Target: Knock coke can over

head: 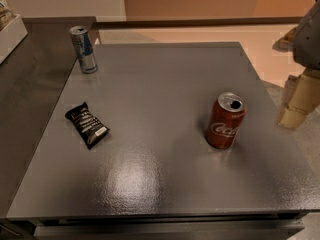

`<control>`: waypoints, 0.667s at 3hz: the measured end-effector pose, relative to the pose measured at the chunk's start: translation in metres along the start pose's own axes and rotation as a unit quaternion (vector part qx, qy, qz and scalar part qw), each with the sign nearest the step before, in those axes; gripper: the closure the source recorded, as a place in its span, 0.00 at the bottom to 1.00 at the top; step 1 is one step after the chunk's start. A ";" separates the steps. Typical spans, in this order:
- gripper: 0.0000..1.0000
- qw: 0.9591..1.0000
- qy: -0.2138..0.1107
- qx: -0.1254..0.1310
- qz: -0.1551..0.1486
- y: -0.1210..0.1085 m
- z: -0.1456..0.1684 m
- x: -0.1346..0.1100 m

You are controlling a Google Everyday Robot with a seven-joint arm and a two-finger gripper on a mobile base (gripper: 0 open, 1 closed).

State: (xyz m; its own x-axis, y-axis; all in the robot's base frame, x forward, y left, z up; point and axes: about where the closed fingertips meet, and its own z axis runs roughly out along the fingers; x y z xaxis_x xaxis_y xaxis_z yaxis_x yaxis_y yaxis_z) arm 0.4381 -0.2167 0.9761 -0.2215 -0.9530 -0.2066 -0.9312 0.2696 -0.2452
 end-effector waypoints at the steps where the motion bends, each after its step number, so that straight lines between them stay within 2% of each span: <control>1: 0.00 1.000 0.000 0.000 0.000 0.000 0.000 0.000; 2: 0.00 1.000 0.000 0.000 0.000 0.000 0.000 0.000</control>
Offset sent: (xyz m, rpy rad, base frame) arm -0.0027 0.0172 -0.0313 0.2773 -0.0416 0.0612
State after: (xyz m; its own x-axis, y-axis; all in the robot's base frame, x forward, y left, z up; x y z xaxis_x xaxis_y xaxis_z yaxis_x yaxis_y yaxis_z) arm 0.4381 -0.2166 0.9760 -0.2214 -0.9529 -0.2073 -0.9312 0.2697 -0.2451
